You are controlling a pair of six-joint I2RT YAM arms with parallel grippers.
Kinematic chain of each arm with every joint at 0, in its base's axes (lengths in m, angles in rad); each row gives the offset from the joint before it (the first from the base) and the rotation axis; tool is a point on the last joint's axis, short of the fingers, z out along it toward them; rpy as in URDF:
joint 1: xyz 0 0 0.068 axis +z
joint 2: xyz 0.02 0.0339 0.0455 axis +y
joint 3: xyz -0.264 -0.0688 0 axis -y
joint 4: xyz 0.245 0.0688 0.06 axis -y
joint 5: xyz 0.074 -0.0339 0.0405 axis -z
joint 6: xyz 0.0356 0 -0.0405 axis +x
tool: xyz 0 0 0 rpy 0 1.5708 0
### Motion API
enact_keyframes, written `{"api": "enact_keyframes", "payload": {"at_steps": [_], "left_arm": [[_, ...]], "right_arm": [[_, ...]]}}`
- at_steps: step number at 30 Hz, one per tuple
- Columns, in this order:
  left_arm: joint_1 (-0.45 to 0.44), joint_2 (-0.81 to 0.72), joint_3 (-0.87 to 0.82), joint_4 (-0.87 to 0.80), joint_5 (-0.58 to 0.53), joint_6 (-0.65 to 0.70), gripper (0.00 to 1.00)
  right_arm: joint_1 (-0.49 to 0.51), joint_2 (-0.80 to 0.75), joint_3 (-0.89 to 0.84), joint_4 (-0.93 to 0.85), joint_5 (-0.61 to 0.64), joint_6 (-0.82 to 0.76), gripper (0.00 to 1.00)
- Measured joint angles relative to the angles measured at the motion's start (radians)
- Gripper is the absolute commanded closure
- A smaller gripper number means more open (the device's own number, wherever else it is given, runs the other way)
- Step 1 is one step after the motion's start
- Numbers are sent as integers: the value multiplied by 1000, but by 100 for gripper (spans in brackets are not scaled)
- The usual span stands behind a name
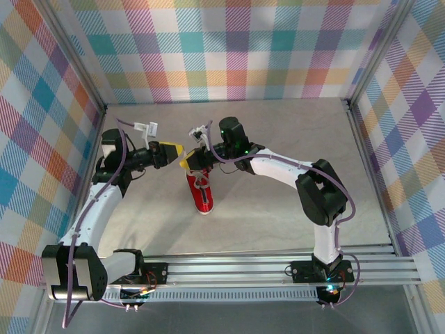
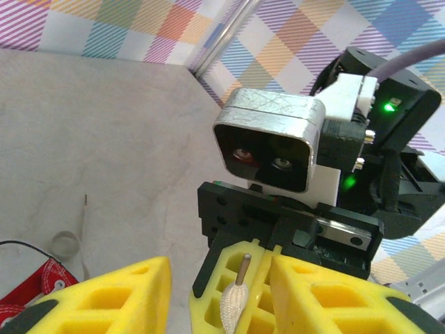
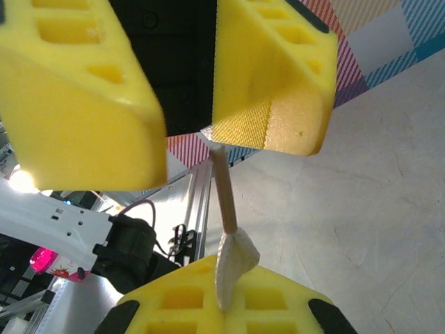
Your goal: Tie the shoes
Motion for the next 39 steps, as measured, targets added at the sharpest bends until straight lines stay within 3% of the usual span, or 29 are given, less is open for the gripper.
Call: {"api": "enact_keyframes", "payload": {"at_steps": [10, 16, 19, 22, 23, 26, 28, 31, 39], "left_arm": [[0, 7, -34, 82, 87, -40, 61], [-1, 26, -35, 91, 119, -47, 68], [-2, 42, -35, 99, 128, -50, 78], [-3, 56, -35, 120, 139, -64, 98], [-6, 59, -35, 125, 142, -74, 100], [-10, 64, -35, 142, 147, -84, 100], [-10, 64, -35, 143, 148, -89, 100], [-10, 64, -34, 134, 146, -90, 100], [-10, 13, -29, 63, 129, -49, 100]], "right_arm": [[0, 0, 29, -4, -25, -7, 100], [0, 0, 47, -3, -34, -7, 100], [0, 0, 47, -4, -40, -7, 100], [0, 0, 47, -10, -40, -7, 100], [0, 0, 47, -14, -42, -8, 100], [0, 0, 54, -32, -42, -11, 100], [0, 0, 62, -46, -40, -18, 92], [0, -1, 63, -68, -23, -32, 89], [-4, -14, 60, -120, 39, -78, 95]]}}
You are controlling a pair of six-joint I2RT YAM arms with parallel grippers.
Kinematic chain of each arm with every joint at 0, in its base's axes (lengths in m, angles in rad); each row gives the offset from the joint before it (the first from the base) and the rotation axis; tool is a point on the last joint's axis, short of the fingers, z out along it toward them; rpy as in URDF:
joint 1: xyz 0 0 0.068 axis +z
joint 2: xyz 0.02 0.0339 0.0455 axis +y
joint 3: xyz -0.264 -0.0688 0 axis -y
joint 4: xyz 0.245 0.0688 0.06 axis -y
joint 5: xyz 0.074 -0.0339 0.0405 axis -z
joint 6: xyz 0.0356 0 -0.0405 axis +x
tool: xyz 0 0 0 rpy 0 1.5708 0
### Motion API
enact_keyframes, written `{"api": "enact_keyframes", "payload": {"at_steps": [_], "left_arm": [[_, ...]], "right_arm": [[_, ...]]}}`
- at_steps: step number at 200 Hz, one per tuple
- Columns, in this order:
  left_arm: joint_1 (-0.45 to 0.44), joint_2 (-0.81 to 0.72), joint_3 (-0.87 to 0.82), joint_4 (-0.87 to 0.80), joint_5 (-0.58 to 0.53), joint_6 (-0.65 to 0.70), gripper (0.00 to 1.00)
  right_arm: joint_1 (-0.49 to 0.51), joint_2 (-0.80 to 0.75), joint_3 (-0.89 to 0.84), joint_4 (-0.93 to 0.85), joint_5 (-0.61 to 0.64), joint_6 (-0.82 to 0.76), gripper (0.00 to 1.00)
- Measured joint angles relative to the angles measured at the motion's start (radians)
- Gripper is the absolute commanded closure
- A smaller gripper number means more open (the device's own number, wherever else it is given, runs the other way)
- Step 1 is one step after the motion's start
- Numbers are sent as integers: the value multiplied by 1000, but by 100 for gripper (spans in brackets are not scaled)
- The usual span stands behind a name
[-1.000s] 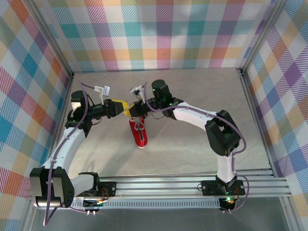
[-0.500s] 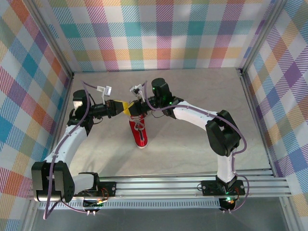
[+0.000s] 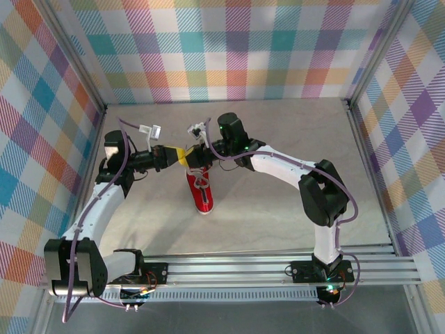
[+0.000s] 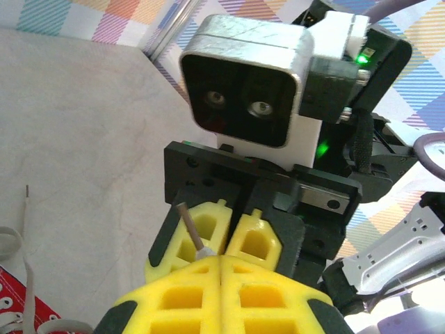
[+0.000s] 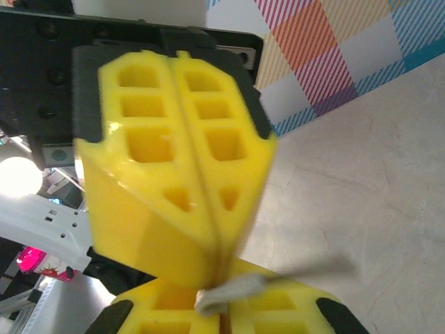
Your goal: Tie the shoes
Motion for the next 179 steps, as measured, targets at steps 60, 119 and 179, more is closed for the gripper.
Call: {"api": "enact_keyframes", "payload": {"at_steps": [60, 119, 179], "left_arm": [[0, -48, 1, -36, -37, 7, 85], [0, -62, -13, -20, -69, -3, 63], [0, -33, -21, 91, -17, -76, 62]], "right_arm": [[-3, -16, -27, -1, 21, -26, 100], [-3, -27, -41, 46, -14, -19, 100], [-3, -31, -41, 63, -56, 3, 100]]}}
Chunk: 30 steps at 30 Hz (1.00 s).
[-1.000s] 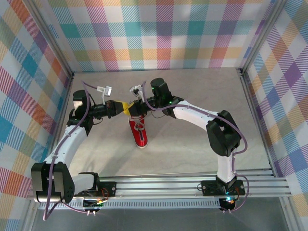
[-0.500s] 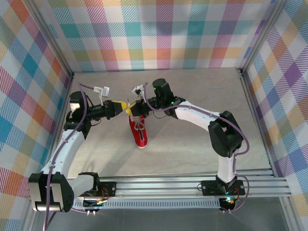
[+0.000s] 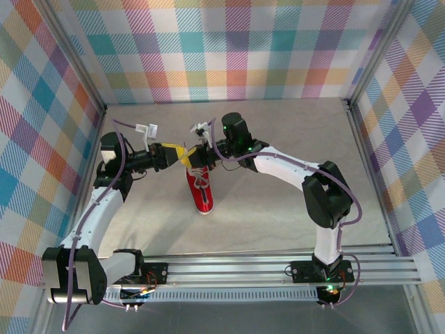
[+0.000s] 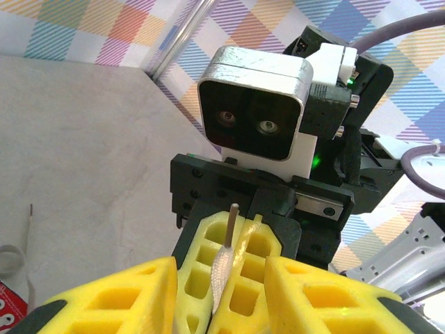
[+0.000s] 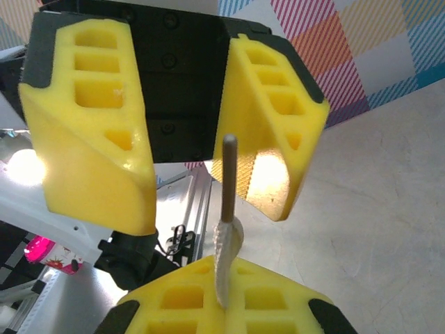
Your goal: Tie the shoes
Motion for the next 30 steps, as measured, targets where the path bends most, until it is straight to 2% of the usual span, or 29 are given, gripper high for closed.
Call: {"api": "enact_keyframes", "payload": {"at_steps": [13, 15, 17, 18, 25, 30], "left_arm": [[-14, 39, 0, 35, 57, -39, 63], [-18, 44, 1, 38, 56, -41, 71], [-19, 47, 1, 41, 53, -45, 94], [-19, 51, 2, 42, 51, -45, 100], [-18, 56, 8, 40, 48, -41, 100], [-20, 48, 14, -1, 44, -14, 100]], "right_arm": [[0, 0, 18, 12, -16, 12, 100], [0, 0, 22, 11, -22, 16, 100], [-1, 0, 23, 10, -30, 17, 100], [-1, 0, 26, 8, -37, 18, 100], [-3, 0, 43, -34, -38, 13, 94], [-3, 0, 44, -56, -22, -2, 100]]}}
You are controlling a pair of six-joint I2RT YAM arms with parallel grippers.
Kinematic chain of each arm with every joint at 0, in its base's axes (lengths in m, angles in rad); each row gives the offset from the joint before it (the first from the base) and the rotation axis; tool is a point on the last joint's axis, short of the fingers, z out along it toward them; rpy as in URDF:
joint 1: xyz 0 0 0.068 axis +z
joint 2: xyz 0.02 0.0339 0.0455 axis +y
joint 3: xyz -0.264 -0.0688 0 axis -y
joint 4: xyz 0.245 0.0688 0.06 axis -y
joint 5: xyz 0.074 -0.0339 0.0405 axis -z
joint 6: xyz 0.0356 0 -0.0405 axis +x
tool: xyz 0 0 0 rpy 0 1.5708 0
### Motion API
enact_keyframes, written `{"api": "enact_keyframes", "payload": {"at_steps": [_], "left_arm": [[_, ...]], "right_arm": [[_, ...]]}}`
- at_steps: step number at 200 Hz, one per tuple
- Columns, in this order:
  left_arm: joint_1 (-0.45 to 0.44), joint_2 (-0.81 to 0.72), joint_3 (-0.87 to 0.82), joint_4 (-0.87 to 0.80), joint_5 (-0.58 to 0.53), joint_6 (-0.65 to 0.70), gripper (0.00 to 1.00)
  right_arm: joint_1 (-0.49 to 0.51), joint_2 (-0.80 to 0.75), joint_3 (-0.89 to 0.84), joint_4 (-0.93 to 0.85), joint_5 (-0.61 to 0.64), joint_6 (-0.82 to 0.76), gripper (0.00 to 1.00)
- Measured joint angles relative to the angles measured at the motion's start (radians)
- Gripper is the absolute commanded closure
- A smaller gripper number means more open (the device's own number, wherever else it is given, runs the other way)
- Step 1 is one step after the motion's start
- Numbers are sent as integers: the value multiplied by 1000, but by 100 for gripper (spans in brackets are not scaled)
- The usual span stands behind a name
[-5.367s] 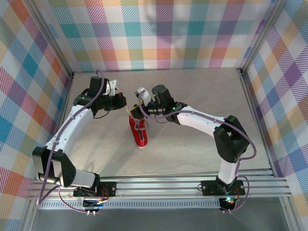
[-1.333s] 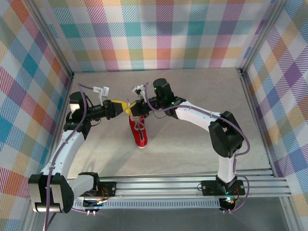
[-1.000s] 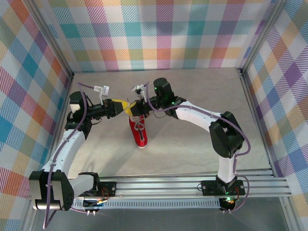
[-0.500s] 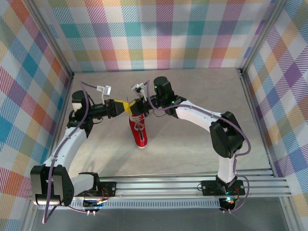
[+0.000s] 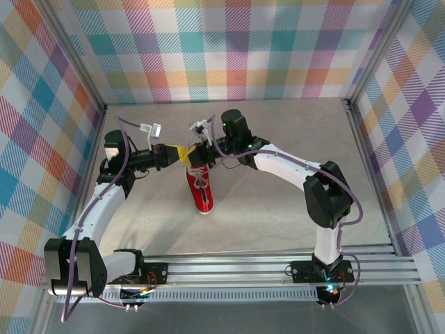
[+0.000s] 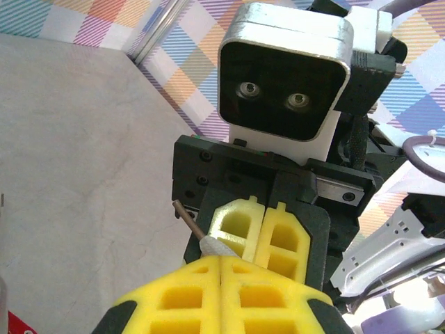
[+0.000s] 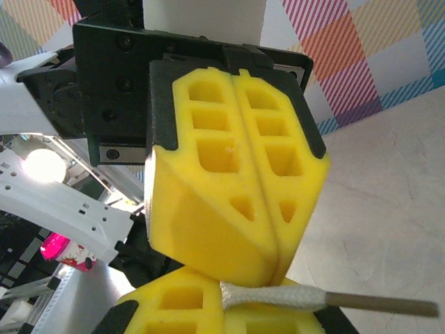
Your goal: Tie the shoes
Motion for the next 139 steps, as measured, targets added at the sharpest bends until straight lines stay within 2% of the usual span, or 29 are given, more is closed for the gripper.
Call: {"api": "enact_keyframes", "payload": {"at_steps": [9, 34, 51, 79, 139], "left_arm": [[0, -2, 8, -21, 0, 10, 99], [2, -9, 23, -71, -6, 32, 70], [9, -10, 26, -88, -6, 35, 63], [16, -11, 26, -109, 9, 33, 61], [16, -82, 26, -97, 64, 38, 64]], "right_arm": [[0, 0, 0, -2, 2, -6, 100], [0, 0, 0, -3, 8, -27, 100], [0, -1, -2, -3, 8, -55, 100], [0, -7, -6, -22, 7, -121, 100], [0, -9, 11, -69, -58, -187, 100]]}}
